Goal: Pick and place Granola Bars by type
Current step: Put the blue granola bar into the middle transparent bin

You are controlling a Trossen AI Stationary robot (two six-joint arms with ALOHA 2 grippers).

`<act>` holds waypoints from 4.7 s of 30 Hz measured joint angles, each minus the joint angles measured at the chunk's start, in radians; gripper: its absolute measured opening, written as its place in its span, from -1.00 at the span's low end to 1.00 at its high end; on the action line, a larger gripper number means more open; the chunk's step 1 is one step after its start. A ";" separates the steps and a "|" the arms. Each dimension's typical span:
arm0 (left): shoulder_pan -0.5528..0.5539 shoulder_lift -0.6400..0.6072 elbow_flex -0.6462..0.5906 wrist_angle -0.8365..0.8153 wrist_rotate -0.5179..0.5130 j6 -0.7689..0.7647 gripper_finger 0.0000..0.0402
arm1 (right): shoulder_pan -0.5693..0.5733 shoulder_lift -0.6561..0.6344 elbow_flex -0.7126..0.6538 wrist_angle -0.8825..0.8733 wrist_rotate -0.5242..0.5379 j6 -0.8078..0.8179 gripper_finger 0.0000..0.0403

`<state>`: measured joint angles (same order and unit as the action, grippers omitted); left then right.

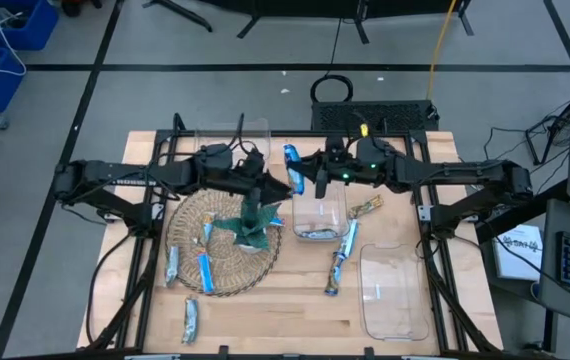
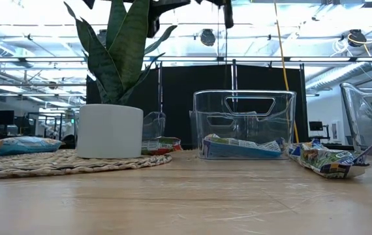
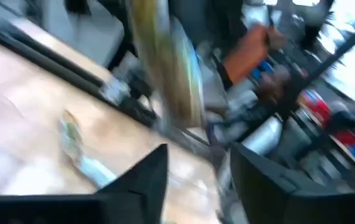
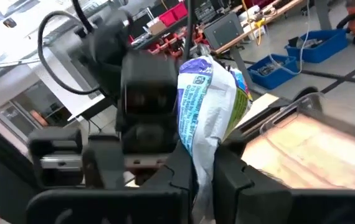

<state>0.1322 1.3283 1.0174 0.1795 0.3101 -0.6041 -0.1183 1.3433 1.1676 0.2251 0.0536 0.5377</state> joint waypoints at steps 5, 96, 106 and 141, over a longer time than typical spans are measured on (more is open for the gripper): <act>0.048 -0.114 0.003 -0.191 0.014 0.030 0.28 | -0.021 -0.075 0.001 -0.197 0.018 -0.035 -0.93; 0.133 -0.379 0.001 -0.620 0.108 0.075 0.26 | 0.484 0.460 0.229 -1.071 -0.266 -1.385 0.11; 0.133 -0.379 0.001 -0.617 0.107 0.105 0.26 | 0.480 0.495 0.229 -0.969 -0.269 -1.412 -0.02; 0.133 -0.379 0.001 -0.566 0.259 -0.190 0.26 | 0.386 0.559 0.428 -1.178 -0.032 0.995 0.31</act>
<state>0.2653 0.9488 1.0183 -0.3869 0.5692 -0.7945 0.2673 1.9026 1.5955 -0.9525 0.0212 1.5323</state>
